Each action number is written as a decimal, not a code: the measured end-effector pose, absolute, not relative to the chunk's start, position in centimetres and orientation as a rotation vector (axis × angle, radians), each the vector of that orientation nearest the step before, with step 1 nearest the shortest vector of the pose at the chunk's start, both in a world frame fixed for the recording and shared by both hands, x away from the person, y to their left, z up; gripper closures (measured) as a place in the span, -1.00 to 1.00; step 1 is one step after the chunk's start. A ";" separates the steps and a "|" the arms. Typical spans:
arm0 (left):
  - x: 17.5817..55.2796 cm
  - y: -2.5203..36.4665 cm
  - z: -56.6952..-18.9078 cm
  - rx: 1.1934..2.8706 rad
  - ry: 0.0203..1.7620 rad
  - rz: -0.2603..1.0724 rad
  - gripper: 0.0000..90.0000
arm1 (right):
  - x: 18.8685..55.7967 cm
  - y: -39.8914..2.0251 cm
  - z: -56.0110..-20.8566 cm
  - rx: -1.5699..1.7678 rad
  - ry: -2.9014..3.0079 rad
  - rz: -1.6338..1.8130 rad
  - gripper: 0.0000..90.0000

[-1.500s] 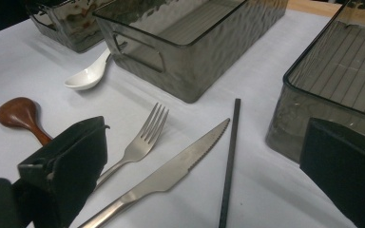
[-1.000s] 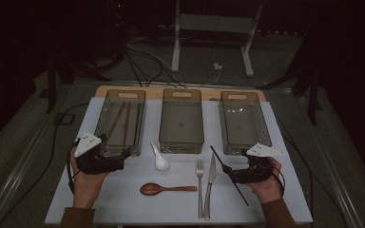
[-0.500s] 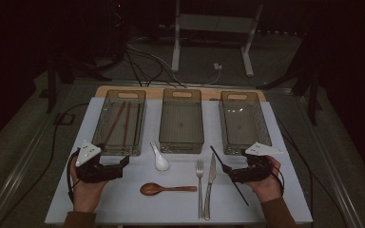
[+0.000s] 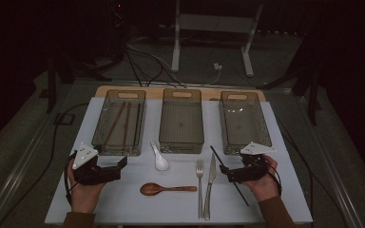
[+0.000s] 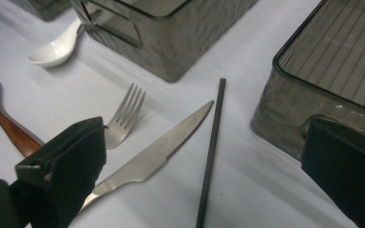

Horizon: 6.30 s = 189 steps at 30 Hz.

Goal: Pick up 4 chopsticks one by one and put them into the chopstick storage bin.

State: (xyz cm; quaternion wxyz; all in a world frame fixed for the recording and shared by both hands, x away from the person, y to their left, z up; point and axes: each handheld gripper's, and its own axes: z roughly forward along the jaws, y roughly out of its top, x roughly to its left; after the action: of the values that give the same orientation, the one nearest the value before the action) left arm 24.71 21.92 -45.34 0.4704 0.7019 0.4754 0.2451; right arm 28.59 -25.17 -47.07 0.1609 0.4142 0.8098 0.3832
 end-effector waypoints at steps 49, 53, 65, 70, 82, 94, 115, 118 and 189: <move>24.8 21.6 -45.9 1.733 1.172 0.571 -0.99 | 29.5 -23.3 -50.6 1.375 2.433 0.671 0.93; 24.8 21.5 -45.9 1.734 1.170 0.569 -0.99 | 29.4 -23.4 -50.6 1.384 2.395 0.687 0.93; 24.9 21.0 -46.0 1.751 1.158 0.560 -0.99 | 29.2 -23.8 -50.3 1.399 2.401 0.745 0.93; 24.9 21.0 -46.0 1.748 1.159 0.559 -0.99 | 29.3 -23.8 -50.7 1.400 2.409 0.715 0.90; 24.9 20.9 -46.2 1.756 1.159 0.554 -0.99 | 30.8 -22.8 -51.1 1.347 2.368 0.715 0.70; 24.9 20.7 -46.1 1.755 1.153 0.547 -0.99 | 31.9 -23.4 -51.0 1.433 2.400 0.764 0.92; 25.6 17.6 -45.8 1.762 1.089 0.447 -0.98 | 28.5 -22.1 -46.0 1.252 2.258 1.030 0.92; 26.0 16.1 -45.7 1.769 1.061 0.409 -0.98 | 28.2 -21.3 -45.3 1.216 2.262 1.076 0.92; 30.3 14.7 -41.5 1.507 1.053 -0.100 0.93 | 28.2 -16.8 -45.3 1.153 2.302 1.260 -0.79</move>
State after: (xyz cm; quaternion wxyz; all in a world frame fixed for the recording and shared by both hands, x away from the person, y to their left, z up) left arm 30.31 14.71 -41.52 0.6053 0.6514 0.4554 -0.0433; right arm 28.23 -16.85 -45.30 0.1371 0.3983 0.7955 0.4355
